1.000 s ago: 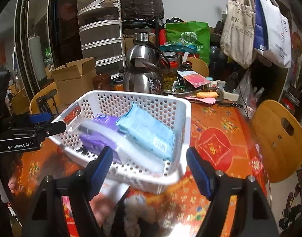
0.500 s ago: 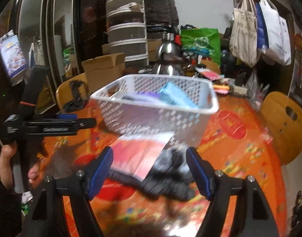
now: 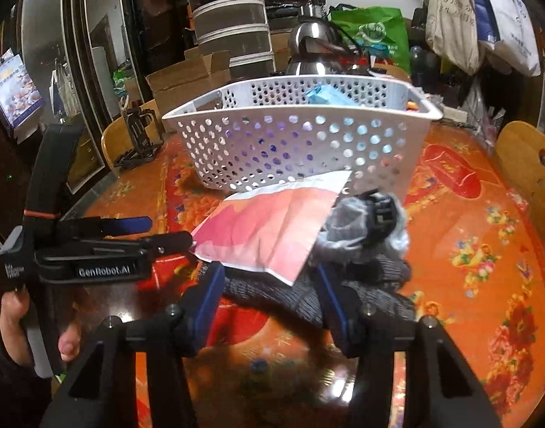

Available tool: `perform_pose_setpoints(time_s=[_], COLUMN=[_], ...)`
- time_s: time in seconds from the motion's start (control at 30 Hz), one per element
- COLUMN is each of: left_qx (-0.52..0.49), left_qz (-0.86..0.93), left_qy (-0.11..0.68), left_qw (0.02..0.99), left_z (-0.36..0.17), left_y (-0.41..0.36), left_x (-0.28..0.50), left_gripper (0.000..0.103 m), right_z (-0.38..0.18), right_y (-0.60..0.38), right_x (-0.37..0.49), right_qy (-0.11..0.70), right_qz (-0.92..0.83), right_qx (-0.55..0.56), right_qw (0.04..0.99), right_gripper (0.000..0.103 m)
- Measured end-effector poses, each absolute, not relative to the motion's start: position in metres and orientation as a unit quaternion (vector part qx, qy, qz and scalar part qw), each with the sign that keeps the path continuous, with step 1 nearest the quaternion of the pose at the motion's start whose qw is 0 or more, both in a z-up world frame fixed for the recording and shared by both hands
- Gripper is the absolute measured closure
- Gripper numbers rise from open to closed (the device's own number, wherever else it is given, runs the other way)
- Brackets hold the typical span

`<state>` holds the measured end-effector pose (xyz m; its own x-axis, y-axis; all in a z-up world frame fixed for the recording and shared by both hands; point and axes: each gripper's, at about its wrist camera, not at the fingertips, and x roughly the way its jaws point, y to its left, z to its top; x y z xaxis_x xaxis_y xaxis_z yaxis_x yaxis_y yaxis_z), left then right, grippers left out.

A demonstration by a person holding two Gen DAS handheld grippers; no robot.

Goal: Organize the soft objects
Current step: 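Move both grippers to the pink paper bag and close the left gripper on it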

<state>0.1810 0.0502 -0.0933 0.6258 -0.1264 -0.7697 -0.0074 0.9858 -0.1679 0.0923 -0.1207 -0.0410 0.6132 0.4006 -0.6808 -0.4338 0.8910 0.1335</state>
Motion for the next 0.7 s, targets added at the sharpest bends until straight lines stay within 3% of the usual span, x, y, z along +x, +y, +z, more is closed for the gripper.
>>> perform_pose_setpoints(time_s=[0.13, 0.43, 0.53, 0.7], left_qx=[-0.079, -0.076, -0.077, -0.073], left_qz=[-0.031, -0.033, -0.037, -0.046], left_qy=[0.434, 0.439, 0.441, 0.443], left_qw=[0.897, 0.895, 0.894, 0.892], left_z=[-0.1, -0.102, -0.104, -0.106], left_y=[0.05, 0.046, 0.043, 0.035], left_x=[0.181, 0.189, 0.192, 0.194], left_gripper=[0.027, 0.027, 0.027, 0.027], right_z=[-0.044, -0.04, -0.045, -0.056], right_y=[-0.118, -0.118, -0.114, -0.113], right_x=[0.099, 0.109, 0.113, 0.113], right_qy=[0.378, 0.382, 0.391, 0.403], right_qz=[0.233, 0.228, 0.229, 0.23], right_qx=[-0.018, -0.022, -0.036, -0.053], right_qw=[0.896, 0.896, 0.891, 0.884], right_gripper=[0.069, 0.071, 0.084, 0.092])
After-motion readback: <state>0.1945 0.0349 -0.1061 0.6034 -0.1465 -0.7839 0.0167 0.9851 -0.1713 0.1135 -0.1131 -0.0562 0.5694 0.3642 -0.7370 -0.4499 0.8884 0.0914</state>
